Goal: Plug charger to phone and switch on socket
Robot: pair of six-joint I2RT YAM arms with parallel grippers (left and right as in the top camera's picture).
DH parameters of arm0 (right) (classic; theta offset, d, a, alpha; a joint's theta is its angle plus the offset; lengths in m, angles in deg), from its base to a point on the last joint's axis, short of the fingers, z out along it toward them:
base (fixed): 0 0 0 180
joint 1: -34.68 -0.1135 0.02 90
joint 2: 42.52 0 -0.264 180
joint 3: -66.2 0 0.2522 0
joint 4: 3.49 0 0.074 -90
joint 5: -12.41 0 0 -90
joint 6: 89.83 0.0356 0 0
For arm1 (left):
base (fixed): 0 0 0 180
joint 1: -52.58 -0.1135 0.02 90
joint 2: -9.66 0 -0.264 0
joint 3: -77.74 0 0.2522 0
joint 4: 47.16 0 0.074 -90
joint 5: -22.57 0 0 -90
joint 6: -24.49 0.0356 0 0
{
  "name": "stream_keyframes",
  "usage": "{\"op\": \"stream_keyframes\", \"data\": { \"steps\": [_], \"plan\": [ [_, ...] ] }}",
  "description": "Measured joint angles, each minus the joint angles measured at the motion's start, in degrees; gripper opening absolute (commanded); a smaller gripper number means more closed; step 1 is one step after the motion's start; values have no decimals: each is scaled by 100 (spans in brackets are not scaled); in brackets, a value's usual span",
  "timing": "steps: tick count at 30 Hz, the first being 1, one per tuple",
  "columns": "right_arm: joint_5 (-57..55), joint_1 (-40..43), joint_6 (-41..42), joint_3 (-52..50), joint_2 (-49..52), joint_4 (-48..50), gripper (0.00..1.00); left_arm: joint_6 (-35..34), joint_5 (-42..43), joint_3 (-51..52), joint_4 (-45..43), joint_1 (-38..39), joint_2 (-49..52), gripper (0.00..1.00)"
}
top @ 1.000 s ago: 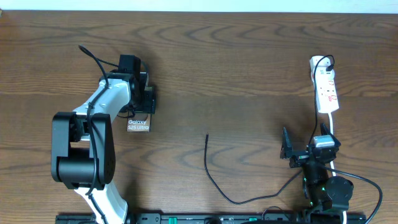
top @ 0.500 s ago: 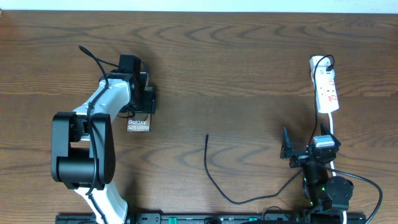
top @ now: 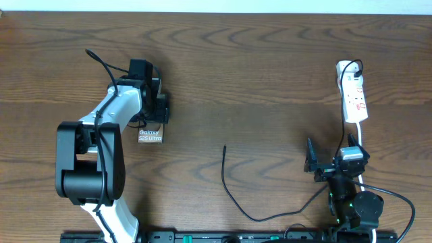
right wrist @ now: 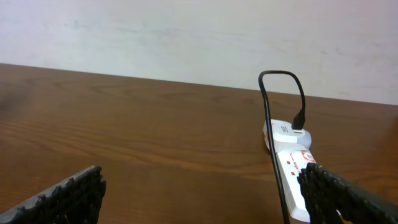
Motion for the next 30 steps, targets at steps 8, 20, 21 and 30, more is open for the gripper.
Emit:
{"op": "stream_keyframes", "data": {
  "steps": [8,20,21,30],
  "plan": [
    [0,0,0,0,0,0,99,0,0,0,0,0,-11,7],
    [0,0,0,0,0,0,99,0,24,140,22,0,-330,7],
    [0,0,0,0,0,0,99,0,24,140,22,0,-391,8],
    [0,0,0,0,0,0,99,-28,31,140,52,0,-1032,8]
  ]
}}
